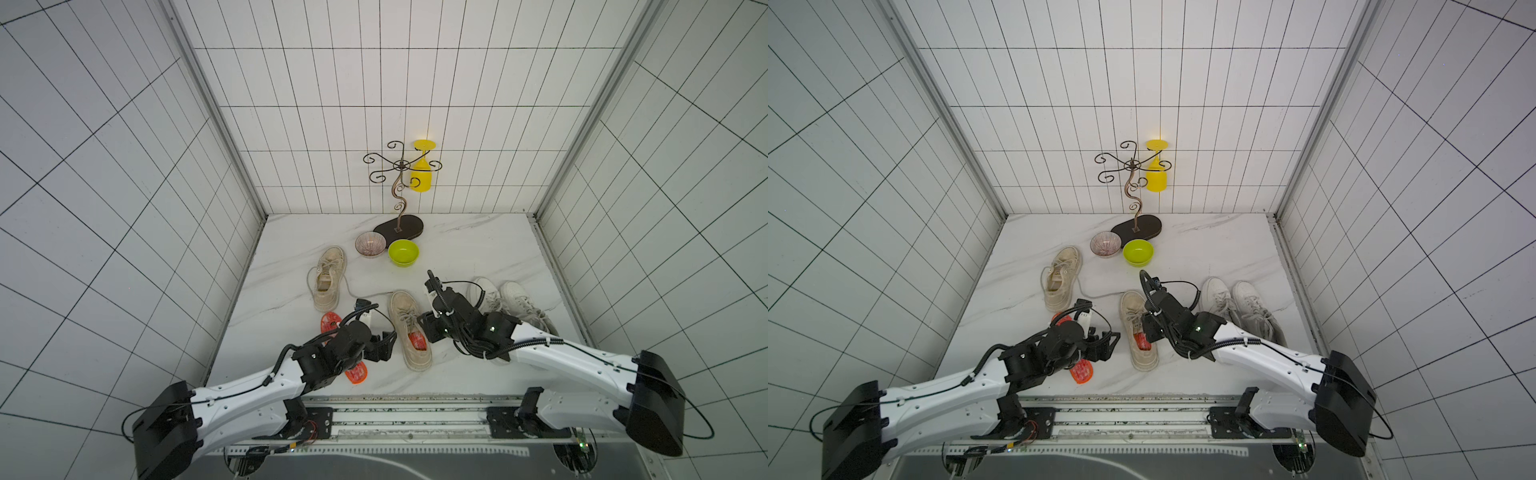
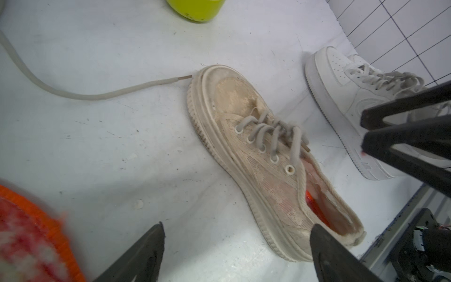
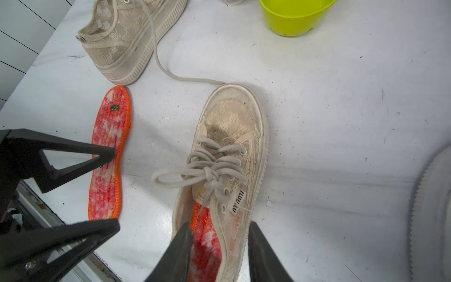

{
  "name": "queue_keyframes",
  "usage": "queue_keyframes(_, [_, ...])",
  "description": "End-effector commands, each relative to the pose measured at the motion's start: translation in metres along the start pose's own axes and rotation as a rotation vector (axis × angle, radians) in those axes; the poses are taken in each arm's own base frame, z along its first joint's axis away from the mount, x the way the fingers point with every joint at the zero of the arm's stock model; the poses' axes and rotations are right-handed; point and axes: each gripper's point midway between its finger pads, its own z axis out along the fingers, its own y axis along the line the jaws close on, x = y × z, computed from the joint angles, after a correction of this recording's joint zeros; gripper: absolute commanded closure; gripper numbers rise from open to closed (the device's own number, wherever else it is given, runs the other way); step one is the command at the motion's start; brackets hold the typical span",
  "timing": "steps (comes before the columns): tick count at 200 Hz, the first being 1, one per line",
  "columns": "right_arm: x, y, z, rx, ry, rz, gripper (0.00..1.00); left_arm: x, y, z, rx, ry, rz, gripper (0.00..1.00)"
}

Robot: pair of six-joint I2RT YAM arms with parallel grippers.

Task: Remove the insole from the shoe
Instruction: Untie the shoelace on the shoe.

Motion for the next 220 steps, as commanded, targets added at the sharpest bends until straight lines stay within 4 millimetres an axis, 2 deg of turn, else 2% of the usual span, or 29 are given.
queue_keyframes(1, [0.017,-0.007,0.012,0.000,0.027,-0.002,0.61,-0.006,-0.019,0.006,0.063,-0.045,-0.064,0.09])
queue_keyframes(63, [0.012,0.002,0.013,-0.047,0.011,0.009,0.68,-0.005,-0.034,0.031,0.085,-0.015,-0.063,0.18])
queue_keyframes(98, [0.015,0.010,0.021,-0.078,0.033,0.023,0.75,-0.004,-0.039,0.037,0.097,-0.003,-0.057,0.19])
queue_keyframes(153, [0.015,0.024,0.034,-0.092,0.056,0.011,0.82,0.002,-0.031,0.039,0.073,0.003,-0.067,0.19])
queue_keyframes(220, [0.012,0.022,0.043,-0.050,0.068,0.029,0.87,0.006,-0.022,0.036,0.052,-0.005,-0.070,0.19])
